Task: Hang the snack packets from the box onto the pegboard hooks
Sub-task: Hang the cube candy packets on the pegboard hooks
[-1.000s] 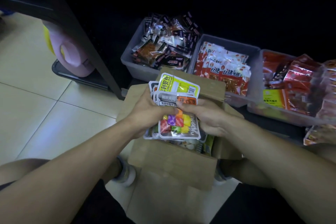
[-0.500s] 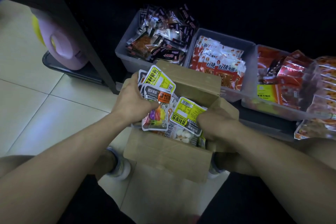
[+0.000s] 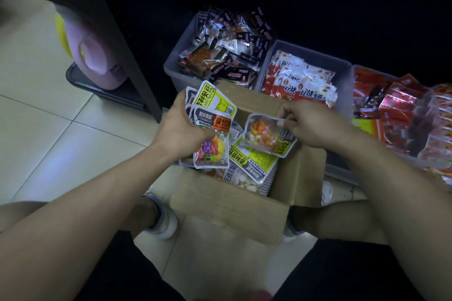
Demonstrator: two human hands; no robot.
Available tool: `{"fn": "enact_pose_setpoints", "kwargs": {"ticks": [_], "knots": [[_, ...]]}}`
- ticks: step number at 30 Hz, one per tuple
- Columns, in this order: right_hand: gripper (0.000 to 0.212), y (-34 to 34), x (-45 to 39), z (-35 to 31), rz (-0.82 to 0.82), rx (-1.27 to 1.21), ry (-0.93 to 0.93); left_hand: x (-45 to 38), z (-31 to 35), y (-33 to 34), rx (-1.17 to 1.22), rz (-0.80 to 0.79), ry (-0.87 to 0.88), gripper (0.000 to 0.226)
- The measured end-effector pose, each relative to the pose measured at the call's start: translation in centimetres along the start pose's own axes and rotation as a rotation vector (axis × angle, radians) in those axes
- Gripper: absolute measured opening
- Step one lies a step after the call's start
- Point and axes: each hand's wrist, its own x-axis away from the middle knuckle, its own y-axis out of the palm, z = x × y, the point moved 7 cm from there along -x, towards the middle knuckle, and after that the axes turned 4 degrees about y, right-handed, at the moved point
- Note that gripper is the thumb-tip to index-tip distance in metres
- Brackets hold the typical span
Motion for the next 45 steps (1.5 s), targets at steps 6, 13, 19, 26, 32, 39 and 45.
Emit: {"fn": "enact_pose_setpoints", "kwargs": {"ticks": [6, 13, 19, 26, 32, 39, 45], "knots": [[0.042, 9.0, 0.4, -1.7, -0.088, 0.336, -0.009, -0.1, -0.1, -0.1, 0.005, 0.016, 0.008, 0.067], [0.113, 14.9, 0.3, -0.2, -0.260, 0.496, 0.014, -0.2, -0.8, 0.0, 0.077, 0.011, -0.008, 0.070], [0.080, 10.3, -0.8, -0.4, -0.028, 0.349, 0.057, -0.4, -0.6, -0.3, 0.128, 0.016, -0.018, 0.071], [0.030, 1.2, -1.1, 1.4, 0.293, -0.274, 0.145, -1.1, 0.6, -1.2, 0.165, 0.108, -0.006, 0.070], [0.019, -2.1, -0.3, 2.9, 0.281, -1.022, 0.148, -1.9, -0.5, -0.4, 0.342, 0.137, -0.078, 0.061], [0.056, 0.0, -0.3, 0.7, 0.202, -1.322, 0.185, -1.4, 2.4, 1.6, 0.766, 0.058, -0.065, 0.055], [0.025, 1.0, 0.1, 0.6, 0.289, -1.632, 0.317, -1.3, 4.1, 2.6, 0.916, -0.008, -0.035, 0.066]]}}
